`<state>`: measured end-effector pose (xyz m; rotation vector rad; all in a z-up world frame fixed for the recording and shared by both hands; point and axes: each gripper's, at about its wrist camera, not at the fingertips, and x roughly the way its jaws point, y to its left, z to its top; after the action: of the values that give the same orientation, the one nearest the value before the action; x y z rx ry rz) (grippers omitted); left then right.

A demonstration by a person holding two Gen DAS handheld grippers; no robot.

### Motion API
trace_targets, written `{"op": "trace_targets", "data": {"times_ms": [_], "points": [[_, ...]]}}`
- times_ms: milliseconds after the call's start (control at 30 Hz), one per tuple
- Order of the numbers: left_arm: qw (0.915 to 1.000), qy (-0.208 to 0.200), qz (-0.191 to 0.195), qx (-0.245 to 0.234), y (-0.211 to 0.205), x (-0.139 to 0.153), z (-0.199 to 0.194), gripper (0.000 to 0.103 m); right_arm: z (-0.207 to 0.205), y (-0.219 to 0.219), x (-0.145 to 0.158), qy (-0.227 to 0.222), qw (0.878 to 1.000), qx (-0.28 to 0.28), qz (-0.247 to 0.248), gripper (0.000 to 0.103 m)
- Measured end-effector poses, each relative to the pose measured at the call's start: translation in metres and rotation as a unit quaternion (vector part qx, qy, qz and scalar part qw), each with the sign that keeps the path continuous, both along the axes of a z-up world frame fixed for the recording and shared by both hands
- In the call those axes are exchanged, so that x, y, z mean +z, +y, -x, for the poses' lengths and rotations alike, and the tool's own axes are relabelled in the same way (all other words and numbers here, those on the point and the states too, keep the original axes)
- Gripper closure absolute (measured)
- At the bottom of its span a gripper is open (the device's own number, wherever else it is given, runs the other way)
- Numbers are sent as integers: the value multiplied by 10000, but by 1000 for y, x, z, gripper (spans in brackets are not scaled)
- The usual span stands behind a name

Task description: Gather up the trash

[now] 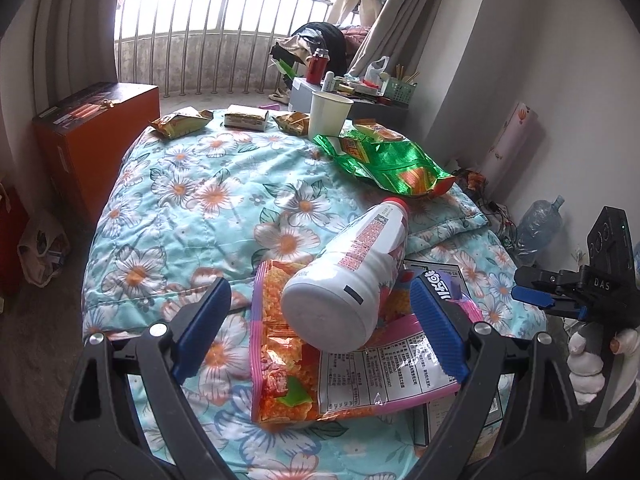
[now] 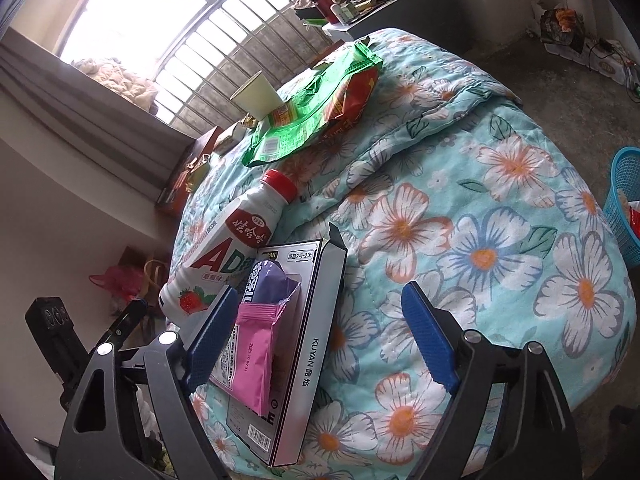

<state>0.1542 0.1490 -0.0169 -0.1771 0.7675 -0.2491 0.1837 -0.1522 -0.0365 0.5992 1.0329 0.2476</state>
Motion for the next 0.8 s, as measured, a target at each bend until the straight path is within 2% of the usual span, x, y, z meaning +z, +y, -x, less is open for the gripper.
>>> {"op": "trace_targets", "data": {"times_ms": [167,333,500,600,700,800], "points": [[9999,76,53,85,6,-6,-6,17,-4,9,-9,186,9997,132,37,34],[9998,64,123,113,14,-7,-5,17,4,11,-29,611,9979,202,-75,40],[9999,-70,-107,57,22,-6,8,17,27,28,-33,684,9945,763,-215,39],[9998,-14,-115,145,28,-9,13,17,41,53,-34,741,9906,1142,119,29],[9999,29,-56,142,31,-10,18,17,48,75,-31,674,9861,1428,509,27],[9999,4,-109,3,29,-8,27,17,49,92,-30,593,9836,1557,688,25]]}}
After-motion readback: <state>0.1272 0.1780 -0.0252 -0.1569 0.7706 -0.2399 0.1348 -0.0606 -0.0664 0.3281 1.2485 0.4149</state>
